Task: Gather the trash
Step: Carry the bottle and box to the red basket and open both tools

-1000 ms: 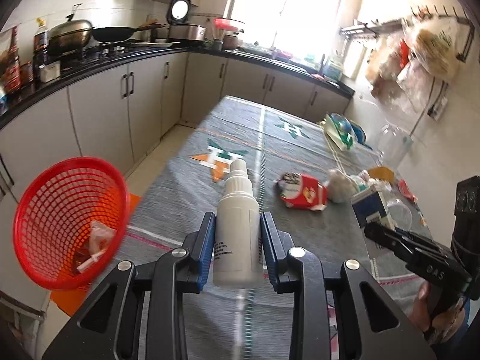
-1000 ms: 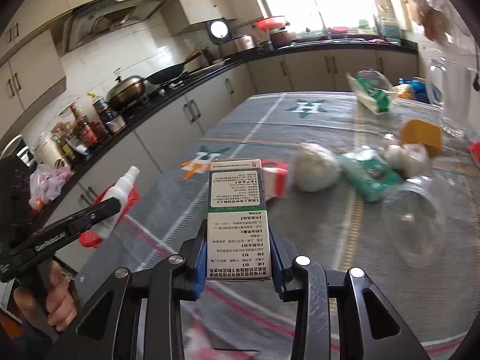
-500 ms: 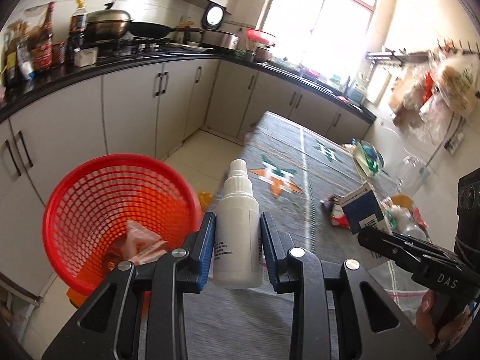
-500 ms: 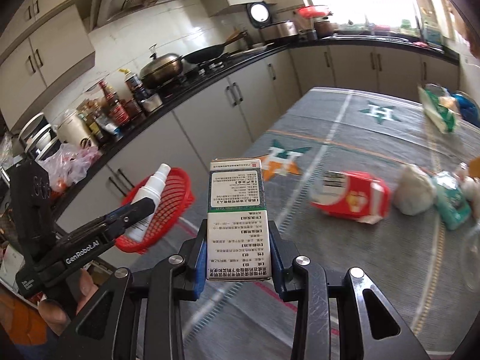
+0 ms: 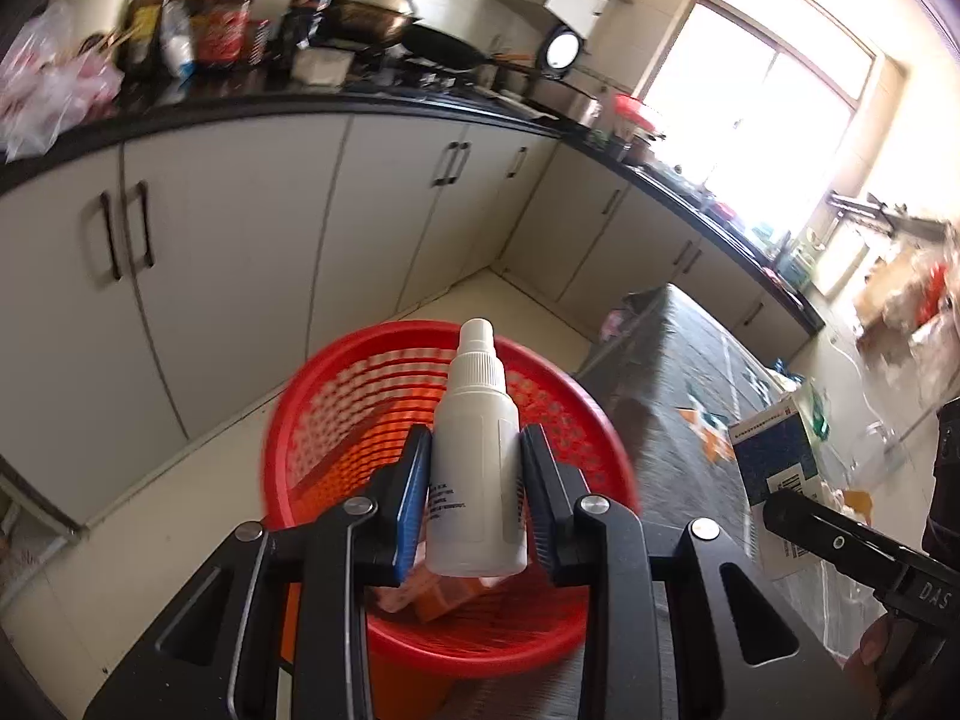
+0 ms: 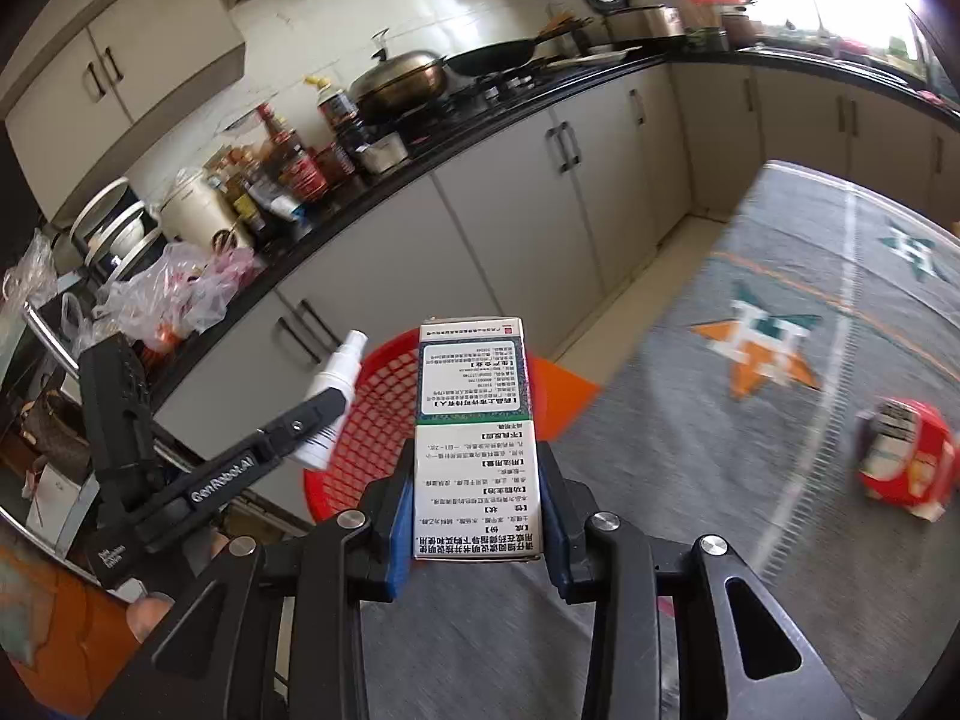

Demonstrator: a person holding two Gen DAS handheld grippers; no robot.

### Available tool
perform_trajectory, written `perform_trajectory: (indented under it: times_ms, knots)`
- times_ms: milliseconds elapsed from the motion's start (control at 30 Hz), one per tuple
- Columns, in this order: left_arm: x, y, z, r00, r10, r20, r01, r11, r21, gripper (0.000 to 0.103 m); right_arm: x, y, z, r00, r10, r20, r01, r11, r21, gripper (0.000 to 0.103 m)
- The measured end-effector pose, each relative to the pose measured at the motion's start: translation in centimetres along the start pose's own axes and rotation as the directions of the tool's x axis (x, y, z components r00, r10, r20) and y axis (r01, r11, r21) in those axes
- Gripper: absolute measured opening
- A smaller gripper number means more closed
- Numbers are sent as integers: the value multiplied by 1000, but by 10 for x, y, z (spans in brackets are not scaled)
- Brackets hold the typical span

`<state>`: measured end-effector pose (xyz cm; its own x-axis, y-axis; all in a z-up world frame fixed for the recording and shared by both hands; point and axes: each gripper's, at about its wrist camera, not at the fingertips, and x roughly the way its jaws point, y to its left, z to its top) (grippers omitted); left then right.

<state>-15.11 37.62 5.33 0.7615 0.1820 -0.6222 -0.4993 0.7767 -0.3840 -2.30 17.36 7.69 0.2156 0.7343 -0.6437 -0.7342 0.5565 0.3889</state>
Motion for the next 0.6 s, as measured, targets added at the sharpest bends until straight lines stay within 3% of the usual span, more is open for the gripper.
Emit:
perform_trajectory:
  times_ms: [300, 333, 400, 433, 467, 600]
  knots:
    - [20, 22, -7, 999, 6, -51, -7, 1000, -21, 30, 64, 11, 9, 995, 16, -98, -12, 999, 41, 39]
    - [21, 22, -8, 999, 7, -50, -8, 1000, -21, 32, 68, 10, 9, 994, 20, -106, -14, 999, 52, 40]
    - [21, 24, -7, 999, 5, -41, -6, 1000, -26, 57, 76, 8, 10, 994, -2, -108, 10, 998, 68, 42]
    - [18, 24, -7, 1000, 4, -29, -5, 1000, -24, 60, 77, 7, 10, 994, -1, -112, 9, 997, 72, 51]
    - [16, 23, -6, 1000, 8, -20, -8, 1000, -15, 60, 78, 6, 10, 993, 9, -115, 0, 997, 75, 53]
    - [11, 20, -5, 1000, 1, -9, -2, 1000, -15, 62, 67, 5, 8, 996, 13, -94, -7, 998, 64, 54]
